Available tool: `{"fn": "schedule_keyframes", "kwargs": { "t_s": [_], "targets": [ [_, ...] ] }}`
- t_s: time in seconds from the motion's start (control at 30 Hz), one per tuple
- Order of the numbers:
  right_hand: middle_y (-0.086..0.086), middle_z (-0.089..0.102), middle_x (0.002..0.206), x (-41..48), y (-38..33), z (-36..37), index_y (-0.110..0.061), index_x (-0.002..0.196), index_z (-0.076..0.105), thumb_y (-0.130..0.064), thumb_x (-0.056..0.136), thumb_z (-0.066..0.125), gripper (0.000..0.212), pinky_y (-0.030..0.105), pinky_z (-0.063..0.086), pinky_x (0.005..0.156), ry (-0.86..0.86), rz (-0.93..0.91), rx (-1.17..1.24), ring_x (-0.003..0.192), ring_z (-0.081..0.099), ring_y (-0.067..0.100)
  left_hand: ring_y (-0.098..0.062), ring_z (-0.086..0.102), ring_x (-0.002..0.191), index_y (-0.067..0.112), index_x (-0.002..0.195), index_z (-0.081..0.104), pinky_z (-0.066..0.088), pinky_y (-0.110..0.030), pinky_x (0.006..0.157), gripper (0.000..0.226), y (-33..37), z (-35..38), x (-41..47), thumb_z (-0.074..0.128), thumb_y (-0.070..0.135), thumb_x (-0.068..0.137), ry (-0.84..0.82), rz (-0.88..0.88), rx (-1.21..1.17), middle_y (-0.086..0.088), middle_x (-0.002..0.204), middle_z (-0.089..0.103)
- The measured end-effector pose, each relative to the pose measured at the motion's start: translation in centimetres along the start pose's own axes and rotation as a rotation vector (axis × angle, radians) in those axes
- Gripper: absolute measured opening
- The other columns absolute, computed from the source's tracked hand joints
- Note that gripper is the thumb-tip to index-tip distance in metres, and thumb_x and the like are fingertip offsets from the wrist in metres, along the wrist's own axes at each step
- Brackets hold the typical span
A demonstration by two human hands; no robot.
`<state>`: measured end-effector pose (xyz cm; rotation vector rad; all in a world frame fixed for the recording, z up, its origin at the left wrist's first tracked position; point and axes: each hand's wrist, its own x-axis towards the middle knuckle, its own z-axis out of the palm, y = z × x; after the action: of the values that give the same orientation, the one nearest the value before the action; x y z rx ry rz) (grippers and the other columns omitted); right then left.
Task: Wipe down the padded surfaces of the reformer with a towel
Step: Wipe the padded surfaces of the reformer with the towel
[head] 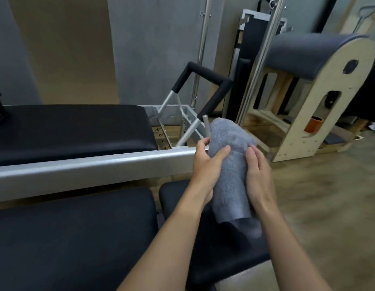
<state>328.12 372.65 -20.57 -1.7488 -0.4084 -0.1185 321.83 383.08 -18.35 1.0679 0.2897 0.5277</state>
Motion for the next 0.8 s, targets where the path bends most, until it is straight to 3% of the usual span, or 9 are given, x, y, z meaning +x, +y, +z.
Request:
{"fn": "schedule_keyframes", "kwargs": {
  "t_s": [0.07,0.1,0.17,0.2,0.27,0.33,0.47,0.57,0.8],
  "targets": [
    [-0.003,0.049,0.147,1.8,2.8,-1.8,-0.03,0.139,0.051,-0.064,0.09,0.036,0.061,0.042,0.035,0.112,-0.03,-0.125,-0.304,0.135,0.043,0.012,-0.024,0.07,0.099,0.019,0.12,0.053,0.058,-0.042,0.086,0.038,-2.8,0.7,0.7,0.069,0.017,0.086,0.103,-0.019,-0.012,-0.009,0.112,0.069],
    [0.0,0.047,0.149,2.2,4.4,-2.1,-0.027,0.14,0.05,-0.059,0.093,0.036,0.058,0.047,0.03,0.114,-0.105,-0.157,-0.47,0.138,0.04,0.017,-0.027,0.065,0.107,0.017,0.124,0.052,0.054,-0.044,0.093,0.04,-4.3,0.4,1.0,0.067,0.018,0.087,0.194,-0.018,0.171,-0.011,0.119,0.065],
    [0.0,0.045,0.152,1.9,8.0,-2.0,-0.027,0.142,0.047,-0.051,0.099,0.036,0.051,0.052,0.021,0.117,-0.343,-0.157,-0.794,0.141,0.034,0.018,-0.03,0.043,0.129,0.019,0.136,0.042,0.039,-0.044,0.107,0.049,-8.0,-0.6,1.1,0.06,0.024,0.091,0.324,-0.055,0.953,-0.01,0.139,0.046],
    [-0.003,0.042,0.153,1.4,9.8,-1.8,-0.028,0.144,0.044,-0.051,0.1,0.034,0.051,0.052,0.016,0.118,-0.445,-0.154,-0.908,0.144,0.03,0.017,-0.031,0.029,0.138,0.021,0.143,0.034,0.028,-0.044,0.114,0.053,-9.8,-0.9,0.8,0.053,0.027,0.094,0.293,-0.038,1.306,-0.011,0.148,0.033],
    [-0.004,0.033,0.159,1.0,12.4,-1.6,-0.031,0.15,0.036,-0.054,0.1,0.029,0.055,0.05,0.007,0.12,-0.485,-0.162,-0.96,0.148,0.019,0.018,-0.025,0.004,0.148,0.021,0.151,0.021,0.002,-0.044,0.12,0.053,-12.8,-1.1,0.9,0.036,0.029,0.101,0.107,0.073,1.61,-0.009,0.161,0.013],
    [-0.003,0.024,0.163,1.3,13.5,-1.4,-0.032,0.153,0.028,-0.056,0.1,0.022,0.059,0.048,0.002,0.12,-0.439,-0.161,-0.938,0.15,0.012,0.02,-0.019,-0.005,0.149,0.019,0.153,0.017,-0.01,-0.043,0.118,0.052,-14.4,-0.6,1.5,0.026,0.03,0.102,0.004,0.126,1.71,-0.005,0.163,0.008],
    [0.0,0.017,0.165,1.4,14.5,-0.6,-0.031,0.156,0.017,-0.053,0.099,0.011,0.06,0.047,0.002,0.12,-0.416,-0.175,-1.017,0.151,0.009,0.023,-0.02,-0.003,0.149,0.018,0.153,0.017,-0.008,-0.045,0.118,0.053,-15.3,-0.6,2.6,0.022,0.034,0.103,0.052,0.146,1.794,-0.005,0.163,0.009],
    [0.0,0.014,0.165,1.7,13.9,2.8,-0.028,0.157,0.013,-0.046,0.102,0.012,0.058,0.048,0.003,0.121,-0.492,-0.227,-1.024,0.152,0.006,0.025,-0.022,-0.005,0.149,0.017,0.153,0.016,-0.009,-0.047,0.117,0.054,-14.4,-3.3,3.7,0.026,0.035,0.103,0.073,0.088,1.844,-0.004,0.162,0.01],
    [0.002,0.022,0.163,1.5,11.5,11.9,-0.026,0.155,0.021,-0.042,0.102,0.016,0.055,0.052,0.003,0.119,-0.644,-0.371,-0.939,0.15,0.01,0.029,-0.025,0.003,0.149,0.011,0.152,0.019,-0.002,-0.045,0.119,0.054,-10.7,-11.5,5.0,0.027,0.031,0.103,0.202,-0.022,1.843,-0.006,0.16,0.019]
  ]
}}
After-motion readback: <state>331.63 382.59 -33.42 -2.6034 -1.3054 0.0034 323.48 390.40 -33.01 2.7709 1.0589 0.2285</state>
